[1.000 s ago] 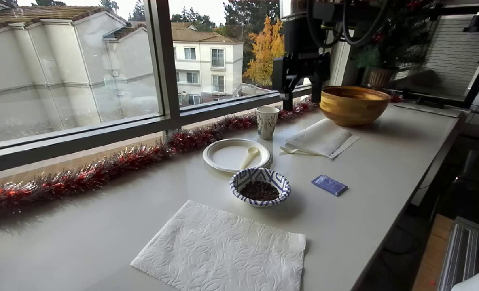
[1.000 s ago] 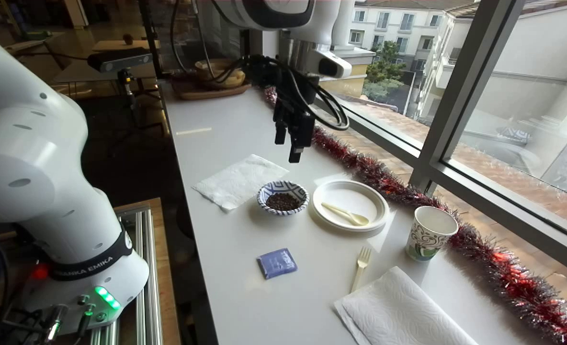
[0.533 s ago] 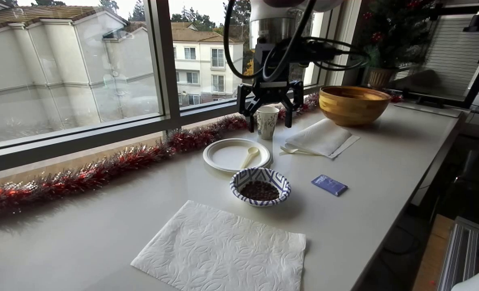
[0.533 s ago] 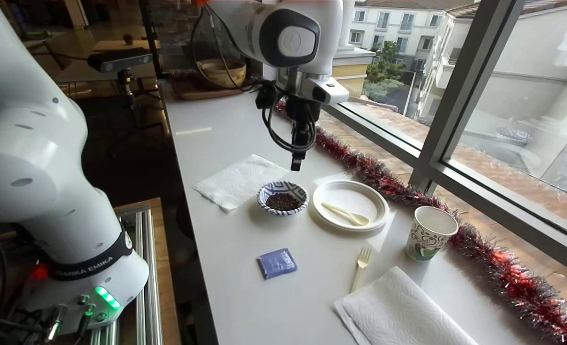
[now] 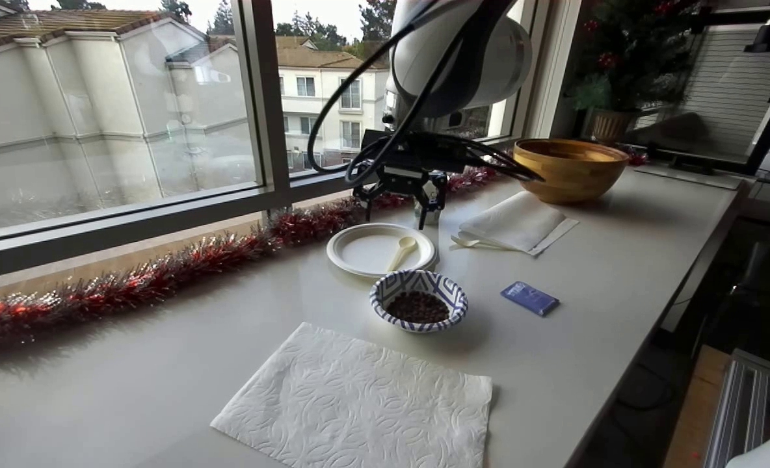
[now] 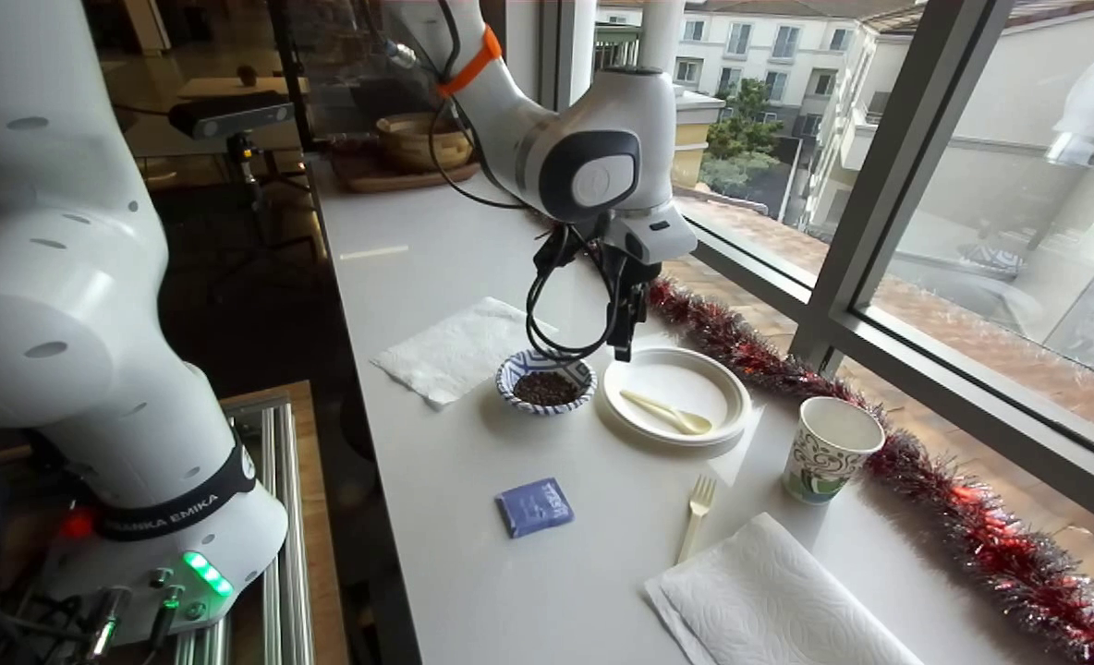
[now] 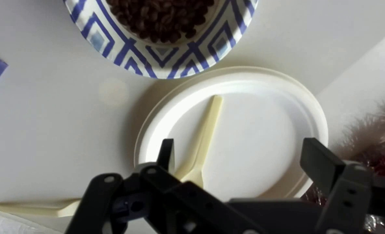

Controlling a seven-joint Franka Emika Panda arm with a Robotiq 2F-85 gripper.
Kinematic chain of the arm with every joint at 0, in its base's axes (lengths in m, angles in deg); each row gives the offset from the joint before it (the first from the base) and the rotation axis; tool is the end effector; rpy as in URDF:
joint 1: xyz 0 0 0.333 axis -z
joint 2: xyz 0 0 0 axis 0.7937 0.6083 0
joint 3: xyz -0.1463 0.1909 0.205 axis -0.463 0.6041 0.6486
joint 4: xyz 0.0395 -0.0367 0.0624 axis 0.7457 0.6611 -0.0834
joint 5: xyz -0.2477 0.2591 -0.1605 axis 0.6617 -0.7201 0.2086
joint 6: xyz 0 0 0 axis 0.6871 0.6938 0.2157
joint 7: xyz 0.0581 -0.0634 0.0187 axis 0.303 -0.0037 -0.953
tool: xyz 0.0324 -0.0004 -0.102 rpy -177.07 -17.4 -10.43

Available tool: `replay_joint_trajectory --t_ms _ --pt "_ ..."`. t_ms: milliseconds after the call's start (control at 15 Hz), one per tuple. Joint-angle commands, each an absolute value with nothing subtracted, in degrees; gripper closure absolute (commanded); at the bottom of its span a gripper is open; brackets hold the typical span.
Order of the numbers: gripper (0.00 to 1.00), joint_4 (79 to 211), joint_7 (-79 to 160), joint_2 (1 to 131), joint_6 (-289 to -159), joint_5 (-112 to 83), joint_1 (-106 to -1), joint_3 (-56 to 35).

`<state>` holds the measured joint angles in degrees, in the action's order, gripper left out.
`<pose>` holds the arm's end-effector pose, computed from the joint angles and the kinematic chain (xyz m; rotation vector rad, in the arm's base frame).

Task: Use the white spoon to place some contents from the bowl into the coffee cup.

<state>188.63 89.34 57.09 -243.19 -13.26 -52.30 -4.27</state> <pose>0.5229 0.0187 0.2859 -2.8178 1.2466 -0.2637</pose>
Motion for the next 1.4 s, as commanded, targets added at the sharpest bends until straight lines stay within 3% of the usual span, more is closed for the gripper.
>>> replay_joint_trajectory --t_ms 0,267,733,1333 --pt "0.0 187.9 103.6 61.6 -252.8 -0.4 -56.9 -11.2" --pt "0.0 186.5 119.3 64.5 -255.2 13.7 -64.1 -21.0" --pt "0.0 187.9 120.0 64.9 -253.8 12.3 -64.5 -20.3" --pt "0.0 187.0 123.9 69.4 -261.1 18.0 -67.6 -25.1"
